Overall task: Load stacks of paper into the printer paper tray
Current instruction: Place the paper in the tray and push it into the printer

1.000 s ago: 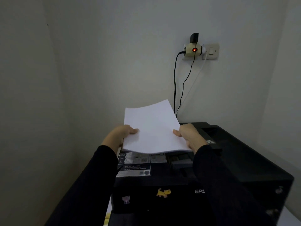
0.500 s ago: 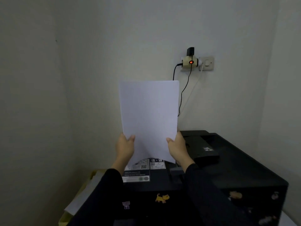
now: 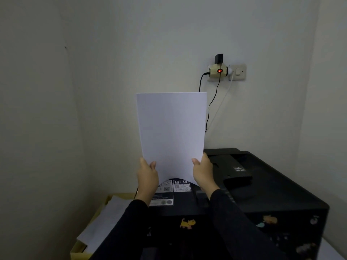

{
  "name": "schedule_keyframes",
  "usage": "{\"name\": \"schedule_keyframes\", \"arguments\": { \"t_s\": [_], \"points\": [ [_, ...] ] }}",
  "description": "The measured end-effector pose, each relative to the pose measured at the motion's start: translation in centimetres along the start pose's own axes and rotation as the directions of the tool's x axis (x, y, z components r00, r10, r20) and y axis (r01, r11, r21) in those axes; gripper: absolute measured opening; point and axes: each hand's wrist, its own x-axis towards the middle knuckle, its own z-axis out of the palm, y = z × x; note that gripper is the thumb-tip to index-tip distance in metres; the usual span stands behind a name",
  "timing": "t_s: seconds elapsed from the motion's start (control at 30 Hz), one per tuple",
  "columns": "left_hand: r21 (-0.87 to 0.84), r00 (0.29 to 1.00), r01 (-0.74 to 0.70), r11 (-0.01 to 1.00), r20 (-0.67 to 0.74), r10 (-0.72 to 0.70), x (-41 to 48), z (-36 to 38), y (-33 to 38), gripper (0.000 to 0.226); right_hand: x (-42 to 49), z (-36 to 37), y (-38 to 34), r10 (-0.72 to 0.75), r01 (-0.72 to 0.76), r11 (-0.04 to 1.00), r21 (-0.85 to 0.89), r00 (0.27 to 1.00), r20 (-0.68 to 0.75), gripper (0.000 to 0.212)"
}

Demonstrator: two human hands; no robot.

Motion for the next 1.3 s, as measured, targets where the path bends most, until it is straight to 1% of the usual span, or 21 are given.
{"name": "schedule_keyframes", "arguments": {
  "t_s": [0.07, 0.17, 0.27, 0.33, 0.43, 0.5, 0.57, 0.63, 0.7, 0.77, 0.87, 1.0, 1.07, 1.17, 1.3],
  "points": [
    [0.028, 1.000, 0.005, 1.000, 0.000, -0.005, 0.0, -0.2, 0.4, 0.015, -0.2, -0.3, -0.2, -0.020, 0.020, 1.000, -0.010, 0.998, -0.054, 0.028],
    [0.072, 0.999, -0.033, 0.997, -0.009, 0.034, -0.6, -0.7, 1.7, 0.011, -0.4, -1.6, -0.9, -0.057, 0.050, 0.997, -0.058, 0.990, -0.127, 0.022],
    [0.121, 0.998, -0.049, 0.991, -0.035, 0.054, -1.8, -0.9, 3.6, 0.021, -0.6, -3.7, -1.8, -0.071, 0.053, 0.993, -0.102, 0.981, -0.182, 0.015],
    [0.124, 0.999, -0.028, 0.992, -0.037, 0.032, -2.7, -0.8, 4.9, 0.024, -1.0, -5.4, -2.1, -0.045, 0.022, 0.993, -0.119, 0.979, -0.201, 0.012],
    [0.118, 1.000, 0.004, 0.993, -0.017, -0.002, -5.2, -0.6, 6.0, 0.024, -2.2, -8.1, -1.6, 0.029, -0.055, 0.991, -0.118, 0.977, -0.211, 0.024],
    [0.095, 0.999, 0.036, 0.995, 0.007, -0.037, -7.6, -0.4, 6.2, 0.018, -3.8, -10.1, -1.1, 0.069, -0.095, 0.989, -0.115, 0.975, -0.212, 0.027],
    [0.066, 0.998, 0.051, 0.997, 0.023, -0.052, -10.5, -0.1, 5.9, 0.010, -5.9, -12.3, -0.4, 0.097, -0.123, 0.987, -0.107, 0.971, -0.221, 0.025],
    [0.040, 0.998, 0.057, 0.998, 0.027, -0.059, -13.6, 0.4, 5.1, 0.009, -8.4, -14.3, 0.9, 0.128, -0.149, 0.986, -0.080, 0.965, -0.228, 0.017],
    [0.016, 0.995, 0.091, 0.996, 0.038, -0.092, -16.7, 0.8, 4.0, 0.017, -11.0, -16.0, 2.7, 0.163, -0.179, 0.983, -0.048, 0.960, -0.229, 0.014],
    [-0.016, 0.991, 0.127, 0.992, 0.052, -0.126, -19.8, 0.9, 2.8, 0.014, -13.7, -17.5, 4.5, 0.208, -0.219, 0.975, -0.025, 0.951, -0.229, 0.008],
    [-0.087, 0.985, 0.163, 0.983, 0.066, -0.157, -24.1, 1.2, 0.6, 0.011, -17.3, -19.2, 6.9, 0.241, -0.250, 0.968, -0.013, 0.943, -0.228, 0.018],
    [-0.210, 0.971, 0.236, 0.949, 0.090, -0.221, -29.2, 1.1, -3.3, 0.012, -22.0, -20.4, 10.7, 0.283, -0.288, 0.958, 0.008, 0.935, -0.214, 0.015],
    [-0.204, 0.958, 0.282, 0.937, 0.109, -0.265, -31.4, 0.9, -5.6, 0.011, -24.4, -20.6, 12.8, 0.319, -0.320, 0.947, 0.028, 0.930, -0.184, 0.016],
    [-0.153, 0.937, 0.343, 0.927, 0.131, -0.325, -34.4, 0.6, -8.7, 0.013, -27.5, -20.6, 16.2, 0.413, -0.409, 0.911, 0.058, 0.899, -0.146, 0.018],
    [-0.099, 0.902, 0.425, 0.899, 0.126, -0.413, -37.4, 0.0, -10.6, 0.017, -29.8, -20.6, 18.8, 0.517, -0.519, 0.855, -0.008, 0.853, -0.066, 0.019]
  ]
}}
